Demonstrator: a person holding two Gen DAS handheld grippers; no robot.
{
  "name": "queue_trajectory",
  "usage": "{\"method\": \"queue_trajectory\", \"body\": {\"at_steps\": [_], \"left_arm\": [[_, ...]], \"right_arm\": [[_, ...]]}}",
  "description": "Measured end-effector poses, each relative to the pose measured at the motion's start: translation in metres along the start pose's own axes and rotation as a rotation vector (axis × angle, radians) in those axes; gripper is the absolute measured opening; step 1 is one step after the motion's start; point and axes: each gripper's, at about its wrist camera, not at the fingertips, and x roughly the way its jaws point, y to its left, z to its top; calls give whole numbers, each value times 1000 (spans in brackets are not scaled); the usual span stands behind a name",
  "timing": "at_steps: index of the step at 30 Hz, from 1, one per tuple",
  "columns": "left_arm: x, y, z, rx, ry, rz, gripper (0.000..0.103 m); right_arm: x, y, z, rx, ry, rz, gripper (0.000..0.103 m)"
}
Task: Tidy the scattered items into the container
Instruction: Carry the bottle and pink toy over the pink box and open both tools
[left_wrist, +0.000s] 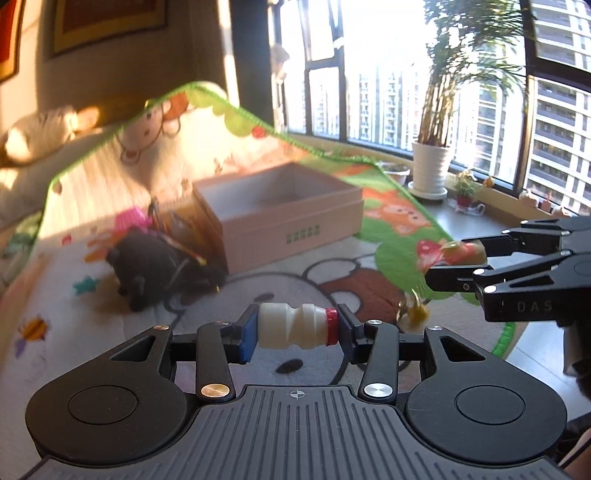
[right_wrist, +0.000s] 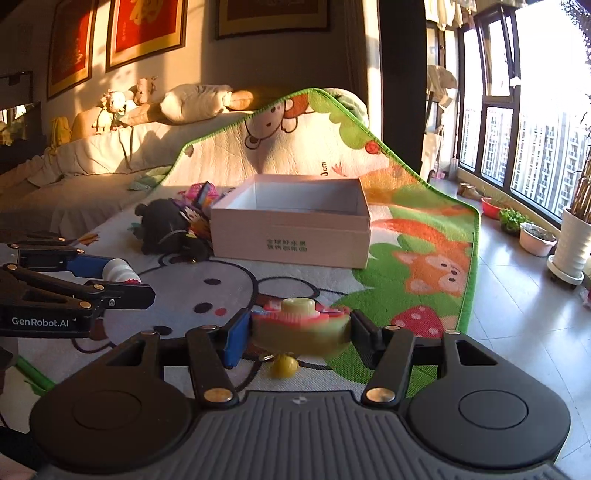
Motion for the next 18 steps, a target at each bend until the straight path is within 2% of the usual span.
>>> {"method": "queue_trajectory", "body": {"at_steps": [6, 10, 13, 15, 16, 17, 18], "left_arm": [[8, 9, 36, 32, -80, 1, 48], [43, 23, 72, 55, -118, -23, 48], [83, 34, 99, 84, -144, -27, 50], [111, 43, 114, 85, -176, -16, 61], [124, 49, 119, 68, -173, -17, 77], [133, 56, 120, 39, -155, -20, 86], [137, 62, 118, 11, -138, -27, 89]], "right_arm": [[-2, -14, 33, 24, -23, 49, 58], [23, -32, 80, 71, -59, 83, 58], [60, -46, 125, 106, -98, 115, 58], [91, -53, 150, 133, -129, 129, 59], [106, -57, 159, 151, -142, 121, 64], [119, -60, 165, 173, -147, 105, 68], [128, -62, 168, 189, -149, 93, 71]]}}
